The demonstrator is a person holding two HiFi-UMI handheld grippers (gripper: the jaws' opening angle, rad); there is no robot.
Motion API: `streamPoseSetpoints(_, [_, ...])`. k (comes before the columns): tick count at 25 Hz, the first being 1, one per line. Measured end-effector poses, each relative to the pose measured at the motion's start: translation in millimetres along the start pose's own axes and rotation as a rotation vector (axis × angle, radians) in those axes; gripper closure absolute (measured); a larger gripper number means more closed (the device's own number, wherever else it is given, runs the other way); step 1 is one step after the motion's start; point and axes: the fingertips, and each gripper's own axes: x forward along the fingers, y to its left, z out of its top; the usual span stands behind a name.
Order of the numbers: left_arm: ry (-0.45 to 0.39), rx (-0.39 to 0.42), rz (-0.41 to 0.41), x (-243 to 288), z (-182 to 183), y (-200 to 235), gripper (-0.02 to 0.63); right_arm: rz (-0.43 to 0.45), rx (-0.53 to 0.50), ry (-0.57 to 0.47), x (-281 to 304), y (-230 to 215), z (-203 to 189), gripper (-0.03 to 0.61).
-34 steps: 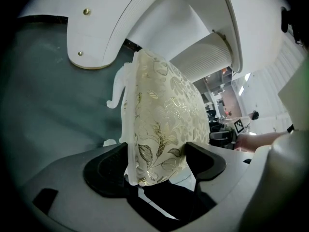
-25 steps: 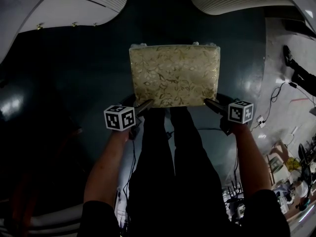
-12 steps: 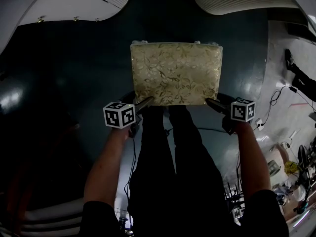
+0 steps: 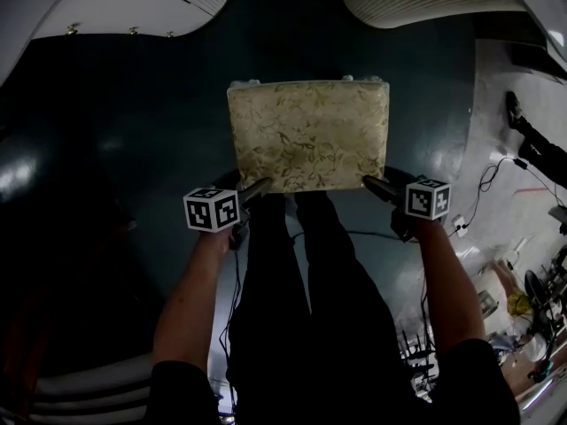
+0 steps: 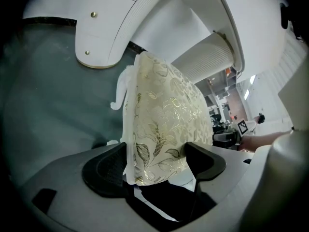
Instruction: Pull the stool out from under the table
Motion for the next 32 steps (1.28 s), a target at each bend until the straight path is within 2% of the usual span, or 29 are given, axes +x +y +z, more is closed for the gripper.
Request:
streamPoseSetpoints(6, [0.033, 0.051, -0.001, 7, -3, 3, 0.225, -0.02, 0.018, 0.018, 3, -9, -10, 0.308])
streamPoseSetpoints(11, [-0.006, 0.124, 0.043, -18, 14, -3, 0.227, -0.026, -0.014, 0.075, -11, -6, -7, 0.308])
streamPoseSetpoints(14, [-0.043, 0.162, 0.087, -42, 29, -9, 0.227, -0.061, -0.044, 0.021, -39, 8, 15, 0.308])
streamPoseSetpoints(18, [-0.129, 0.228, 0.084, -94, 51, -50, 0.26, -0.003, -0.146, -0.054, -74, 79, 48, 0.308])
streamPoseSetpoints(21, [-0.197, 0.299, 0.076, -142, 69, -100, 0.29, 0.056, -0.213, -0.089, -106, 135, 75, 0.308])
streamPoseSetpoints(23, [-0.266, 0.315, 0.064, -176, 77, -137, 0.309, 0.088, -0.274, -0.109, -129, 169, 89, 0.309])
streamPoseSetpoints(25, [-0.328, 0.31, 0.053, -207, 76, -170, 0.325, 0.126, -0.306, -0.113, -147, 204, 88, 0.31])
streamPoseSetpoints(29, [-0.423, 0.32, 0.038, -253, 78, -217, 0.355, 0.236, -0.278, -0.092, -163, 266, 67, 0.31])
streamPoseSetpoints(32, [-0.479, 0.327, 0.032, -279, 78, -239, 0.381, 0.257, -0.283, -0.092, -170, 294, 51, 0.31])
